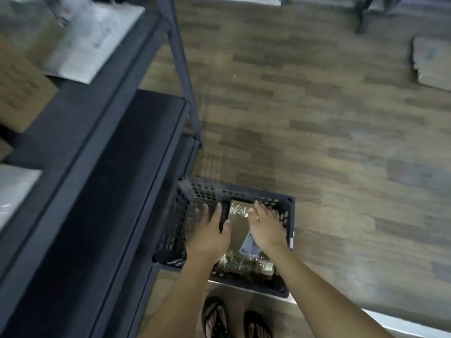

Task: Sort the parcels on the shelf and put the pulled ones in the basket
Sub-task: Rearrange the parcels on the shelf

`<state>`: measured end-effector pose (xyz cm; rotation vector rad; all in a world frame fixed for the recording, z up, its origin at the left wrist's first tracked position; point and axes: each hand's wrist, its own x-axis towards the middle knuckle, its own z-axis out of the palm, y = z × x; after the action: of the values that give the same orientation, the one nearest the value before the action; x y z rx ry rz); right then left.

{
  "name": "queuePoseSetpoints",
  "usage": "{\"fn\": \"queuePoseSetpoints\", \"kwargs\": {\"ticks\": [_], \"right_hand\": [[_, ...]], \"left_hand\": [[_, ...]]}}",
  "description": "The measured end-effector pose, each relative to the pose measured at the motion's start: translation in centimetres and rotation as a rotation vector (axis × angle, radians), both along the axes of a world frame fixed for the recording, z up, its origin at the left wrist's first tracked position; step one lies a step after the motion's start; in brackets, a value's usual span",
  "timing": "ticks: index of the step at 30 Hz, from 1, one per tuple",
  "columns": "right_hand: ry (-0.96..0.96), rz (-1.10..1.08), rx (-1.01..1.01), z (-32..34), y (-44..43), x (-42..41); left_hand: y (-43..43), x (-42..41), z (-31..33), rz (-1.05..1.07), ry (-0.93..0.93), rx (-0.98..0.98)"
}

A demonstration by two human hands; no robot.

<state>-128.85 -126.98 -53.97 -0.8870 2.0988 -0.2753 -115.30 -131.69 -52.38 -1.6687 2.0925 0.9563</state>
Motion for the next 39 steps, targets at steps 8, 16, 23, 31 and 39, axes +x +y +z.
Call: {"fn": "queuePoseSetpoints", "kwargs": {"ticks": [8,16,23,31,39], "right_hand": [[0.028,0.331,-0.143,17.9,-3.5,7.2],[0.016,0.701,-0.314,29.1,-4.1,22.2],[-0.104,0.952,-0.408,33.0,-2.2,35.9],[-0.099,1.182,-0.483,34.4,-1.9,45.0],[-0.126,1.035,-0.388,32.1,-5.0,47.9]], "left_hand": [[2.2,7.2,18.6,0.190,0.029,-0.243],[5.9,20.1,29.5,0.533,-0.007,-0.393],[11.3,32.8,32.9,0.892,-0.037,-0.456],[12.4,40.4,33.6,1.034,-0.001,-0.417],[10.5,43.2,32.2,0.951,0.000,-0.352]]}}
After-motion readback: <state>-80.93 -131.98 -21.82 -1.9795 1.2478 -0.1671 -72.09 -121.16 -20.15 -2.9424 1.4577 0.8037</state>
